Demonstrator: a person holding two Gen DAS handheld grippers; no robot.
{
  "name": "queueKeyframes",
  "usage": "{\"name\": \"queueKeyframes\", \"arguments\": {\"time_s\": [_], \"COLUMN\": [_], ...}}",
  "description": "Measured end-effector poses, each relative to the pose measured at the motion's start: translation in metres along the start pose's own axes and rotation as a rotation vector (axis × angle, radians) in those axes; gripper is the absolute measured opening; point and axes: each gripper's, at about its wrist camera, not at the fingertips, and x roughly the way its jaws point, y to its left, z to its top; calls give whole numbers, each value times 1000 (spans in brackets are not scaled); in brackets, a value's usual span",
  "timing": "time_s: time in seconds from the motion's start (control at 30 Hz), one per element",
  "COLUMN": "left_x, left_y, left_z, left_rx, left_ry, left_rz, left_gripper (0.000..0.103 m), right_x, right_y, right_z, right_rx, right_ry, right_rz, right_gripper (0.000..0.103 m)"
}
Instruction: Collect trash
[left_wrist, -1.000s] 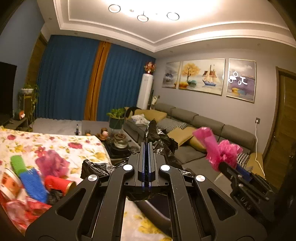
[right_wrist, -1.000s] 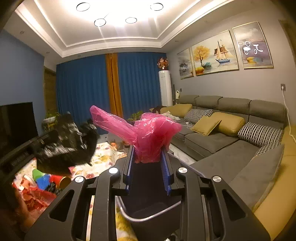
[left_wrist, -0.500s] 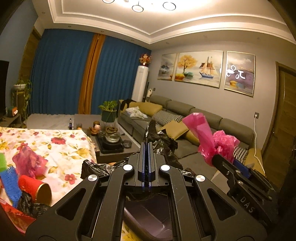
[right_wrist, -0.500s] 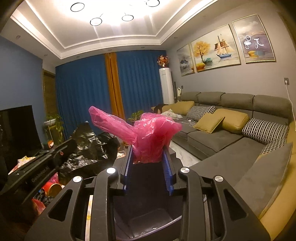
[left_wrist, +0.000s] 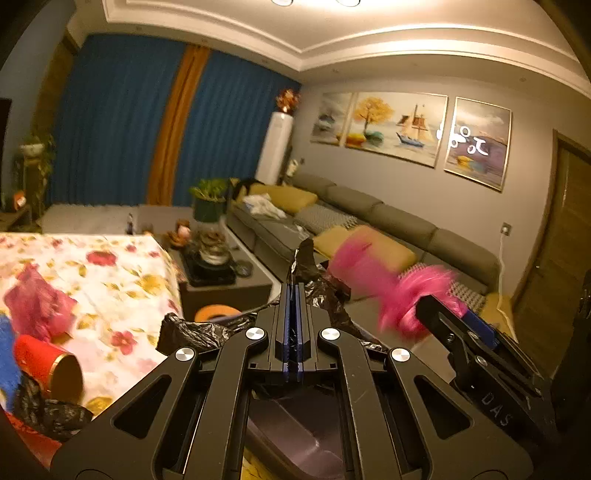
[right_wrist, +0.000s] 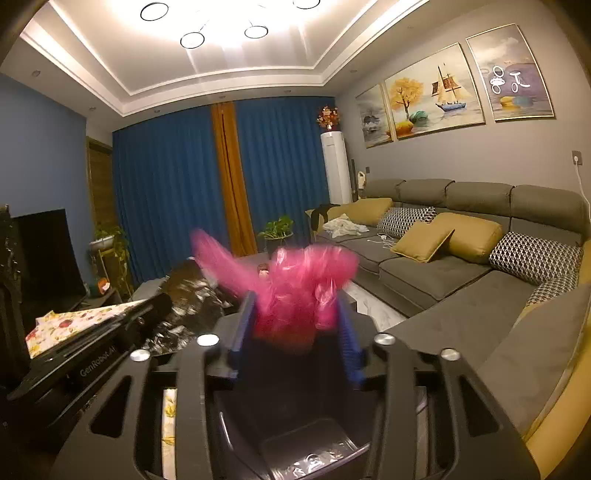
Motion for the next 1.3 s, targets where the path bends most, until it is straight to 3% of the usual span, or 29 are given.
{"name": "queueKeyframes", "arguments": {"time_s": [0.07, 0.17, 0.23, 0.43, 0.53, 0.87, 1.3], "left_x": [5, 8, 8, -17, -40, -122, -232], "left_y": [3, 10, 13, 11, 13, 32, 121], "left_z": [-1, -4, -5, -7, -11, -29, -69], "left_rx": [-9, -36, -46, 0, 15, 31, 9], "left_ry": [20, 45, 49, 0, -37, -42, -63], "left_rz": [-12, -14, -6, 87, 130, 261, 471], "left_gripper": [4, 18, 40, 74, 86, 90, 90], "right_x": [-1, -2, -5, -17, -26, -61, -84], "right_y": [-1, -3, -4, -4, -3, 24, 107], "right_z": [0, 2, 2, 3, 3, -15, -61], "right_rx": [3, 12, 18, 21, 21, 8, -22], "right_ry": [-8, -5, -9, -5, -9, -4, 76], "right_rz": [-6, -17, -25, -48, -59, -32, 140], "right_gripper": [55, 57, 61, 68, 73, 79, 80]}}
